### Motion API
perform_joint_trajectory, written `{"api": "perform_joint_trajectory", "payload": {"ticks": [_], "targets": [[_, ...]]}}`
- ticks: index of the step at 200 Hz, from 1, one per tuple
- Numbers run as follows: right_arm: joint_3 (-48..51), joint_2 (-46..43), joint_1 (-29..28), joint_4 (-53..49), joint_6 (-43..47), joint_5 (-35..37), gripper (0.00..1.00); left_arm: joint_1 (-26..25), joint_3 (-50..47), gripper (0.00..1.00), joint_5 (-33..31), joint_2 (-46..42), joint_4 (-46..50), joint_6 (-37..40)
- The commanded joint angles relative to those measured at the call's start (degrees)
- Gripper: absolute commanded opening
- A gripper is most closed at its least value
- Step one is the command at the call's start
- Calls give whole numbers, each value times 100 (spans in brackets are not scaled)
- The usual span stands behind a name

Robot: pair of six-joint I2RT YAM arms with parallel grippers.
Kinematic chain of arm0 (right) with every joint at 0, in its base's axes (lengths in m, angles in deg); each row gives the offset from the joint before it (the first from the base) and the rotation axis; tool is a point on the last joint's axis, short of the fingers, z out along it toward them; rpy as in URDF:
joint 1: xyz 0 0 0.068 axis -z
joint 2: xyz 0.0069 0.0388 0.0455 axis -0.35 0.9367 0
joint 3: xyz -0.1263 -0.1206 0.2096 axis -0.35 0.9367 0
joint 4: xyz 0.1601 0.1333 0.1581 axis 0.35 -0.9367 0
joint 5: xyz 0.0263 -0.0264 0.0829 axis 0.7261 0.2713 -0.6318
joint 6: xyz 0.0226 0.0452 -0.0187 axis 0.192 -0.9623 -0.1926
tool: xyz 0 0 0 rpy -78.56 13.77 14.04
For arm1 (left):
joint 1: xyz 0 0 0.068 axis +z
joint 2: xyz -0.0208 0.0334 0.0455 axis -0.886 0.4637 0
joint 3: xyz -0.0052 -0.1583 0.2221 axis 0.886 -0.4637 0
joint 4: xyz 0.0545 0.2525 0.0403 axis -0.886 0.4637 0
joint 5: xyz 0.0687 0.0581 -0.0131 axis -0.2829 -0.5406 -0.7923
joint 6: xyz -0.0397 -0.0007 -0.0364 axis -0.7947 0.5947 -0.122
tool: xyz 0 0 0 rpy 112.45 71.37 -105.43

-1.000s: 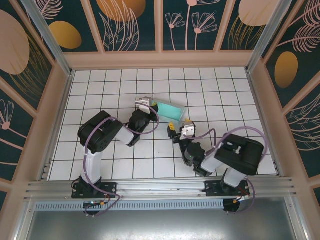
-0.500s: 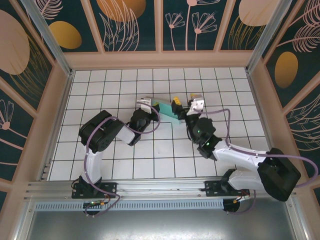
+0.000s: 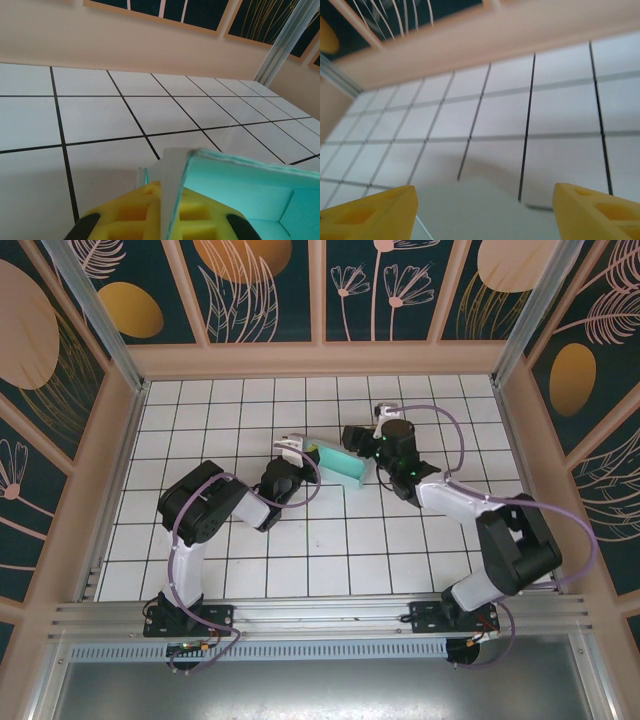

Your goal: Fold the paper box

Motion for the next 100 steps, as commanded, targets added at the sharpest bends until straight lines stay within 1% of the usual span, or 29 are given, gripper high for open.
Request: {"api": "perform_joint_trajectory", "payload": {"ticks": [1,13,33,64,75,80,100], "targets": [[-33,190,-51,-163,-261,-345,72,-45,-147,11,155,25,311,80],[43,278,-82,-126,-286,-324,72,-44,-158,16,157,-15,345,100],[144,390,-109,-75,-330,-310,72,-48,-265,29,161,-152,292,91],[215,485,-153,-26,-365,-280,72,-47,-437,38,159,-359,353,155],[226,509,-162,-28,-378,-265,72,-48,-521,39,156,-449,362,145],[232,515,-162,-33,-375,-258,72,-50,-555,44,160,-482,384,122],[283,555,-162,3,-392,-247,72,-46,-729,46,247,-654,405,134]]}}
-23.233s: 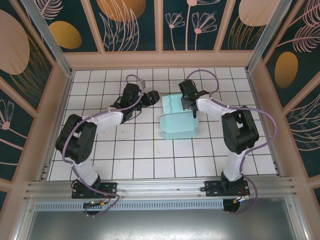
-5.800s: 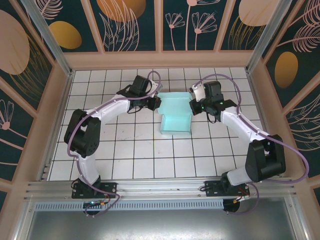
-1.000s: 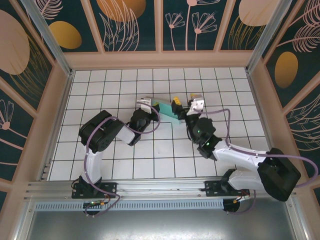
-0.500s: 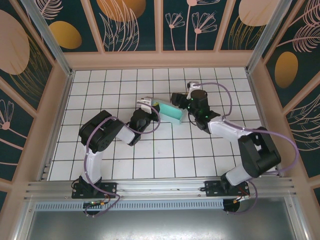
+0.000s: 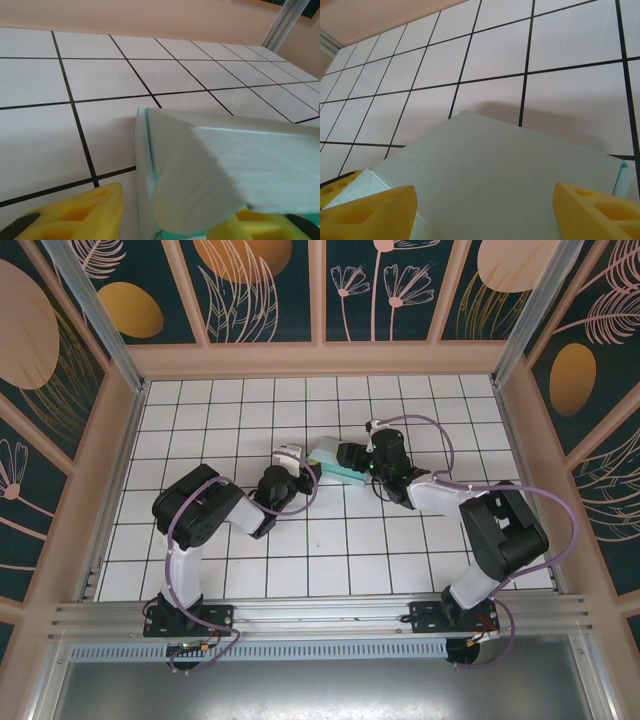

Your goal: Fold the paper box

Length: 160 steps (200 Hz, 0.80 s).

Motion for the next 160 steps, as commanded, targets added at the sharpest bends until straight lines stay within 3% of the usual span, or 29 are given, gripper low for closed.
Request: {"api": "perform_joint_trajectory", "payload": {"ticks": [1,27,32,74,85,104,129,147,160], "targets": [[114,88,-48,132,-137,15,72,-33,-198,46,115,-332,28,62],[163,125,-48,151,-139,14,72,-32,-485,47,168,-644,50,27],[171,134,-47,144,-137,22,72,-33,-540,56,173,-715,82,23],[283,266,-48,127,-93,82,73,-28,-1037,68,609,-1477,291,-118],[312,341,-44,116,-40,129,73,-29,-1175,74,650,-1794,308,-199],[356,466,-48,51,124,370,73,-29,-1144,98,797,-2266,667,-243],[355,719,-340,12,594,977,76,39,-457,99,1027,-2426,1612,-281],[199,892,-466,-196,839,1375,79,251,364,99,839,-2265,2694,-778],[166,875,-479,-256,850,1426,80,404,716,99,956,-2149,2950,-984]]}}
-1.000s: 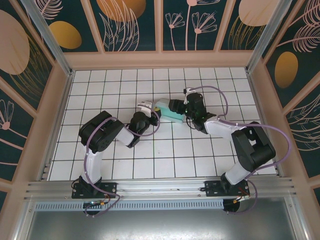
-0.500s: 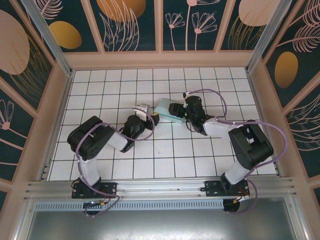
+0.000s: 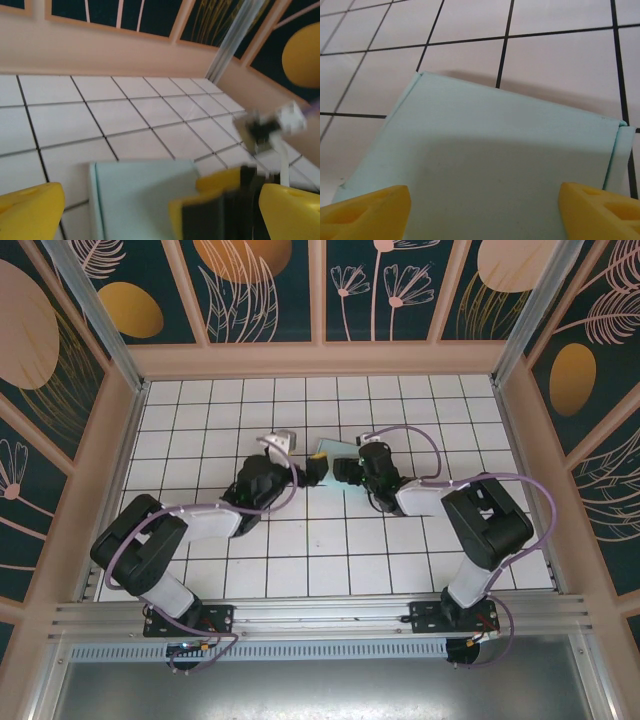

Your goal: Fold the paper box

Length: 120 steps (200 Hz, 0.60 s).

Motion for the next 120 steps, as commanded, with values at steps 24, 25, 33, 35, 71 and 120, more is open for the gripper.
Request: {"api": "perform_joint_trajectory", "payload": {"ticks": [24,25,33,35,71,120], "targets": [[181,-27,-19,-93,186,213,80,525,1323,99,219,440,1836,-815],[181,-27,-19,-93,186,213,80,529,1346,99,218,467,1906,-810],[224,-114,25,-4,133,74,80,590,1656,99,178,627,2424,-800],[233,-127,34,16,123,36,80,598,1796,99,168,773,2548,-787],[350,-393,213,388,-86,-576,80,630,2809,94,374,1737,4058,-467],[606,-1011,299,809,-200,-924,80,630,3058,75,814,2408,4398,-461]]}}
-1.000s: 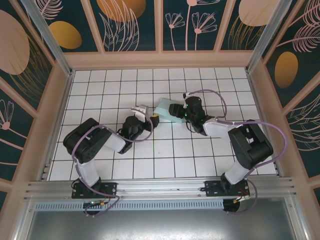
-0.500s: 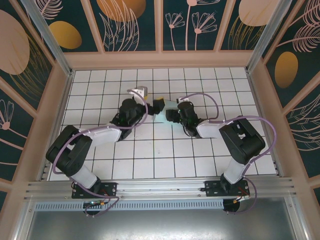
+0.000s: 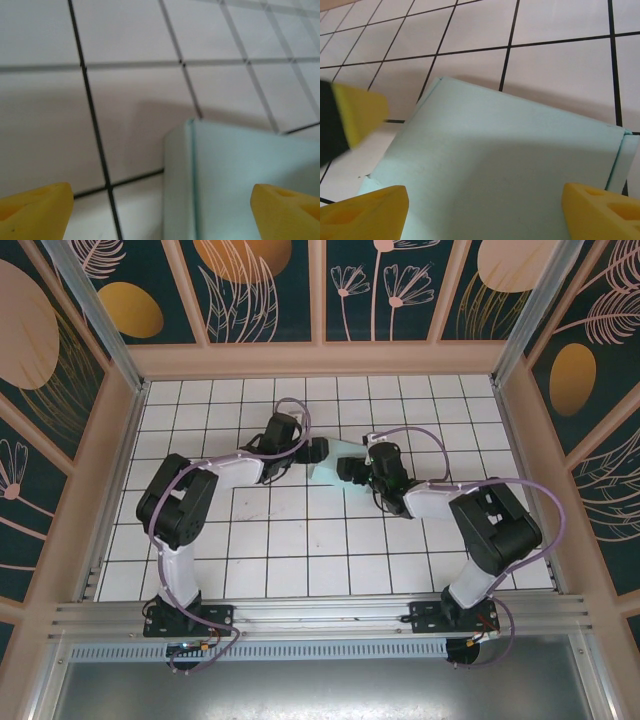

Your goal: Fold the paper box

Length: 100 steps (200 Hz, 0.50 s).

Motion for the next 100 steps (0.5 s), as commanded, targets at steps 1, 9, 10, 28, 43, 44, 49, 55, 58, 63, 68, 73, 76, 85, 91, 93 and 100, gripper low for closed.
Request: {"api": "perform_joint_trajectory", "payload": {"ticks": [1,9,10,28,43,44,49,55,58,63,68,73,76,85,91,93,100], "targets": [[252,-640,17,440,-132,-277,80,-13,235,75,406,361,428,36],[351,-789,98,491,-159,-200,80,-12,194,72,341,386,378,-22],[364,-805,142,495,-170,-193,80,-8,186,72,332,391,373,-27],[646,-1156,354,698,-458,-191,79,-13,103,63,331,434,253,-64],[827,-1338,552,698,-922,-247,78,-9,88,61,424,491,186,-75],[835,-1343,572,687,-955,-252,78,-11,89,60,435,497,181,-75],[877,-1380,642,622,-1154,-280,77,-8,89,59,468,523,168,-76],[923,-1397,742,553,-1428,-351,77,-12,89,58,494,553,146,-82],[947,-1399,790,516,-1559,-399,77,-9,82,55,507,567,135,-83],[992,-1395,877,484,-1773,-513,76,-12,89,52,521,586,124,-84],[1044,-1385,949,486,-1959,-630,76,-8,90,50,546,613,117,-92],[1105,-1371,1013,526,-2122,-739,76,-2,94,48,564,627,106,-97],[1144,-1368,1035,557,-2210,-793,76,-4,85,46,584,632,94,-101],[1240,-1342,1086,665,-2378,-927,75,6,72,42,636,658,54,-117],[1280,-1319,1090,699,-2431,-979,76,5,63,41,686,669,31,-123],[1282,-1311,1089,699,-2444,-996,75,5,63,40,708,671,28,-127],[1287,-1273,1091,697,-2460,-1054,75,20,59,38,754,686,18,-133]]}}
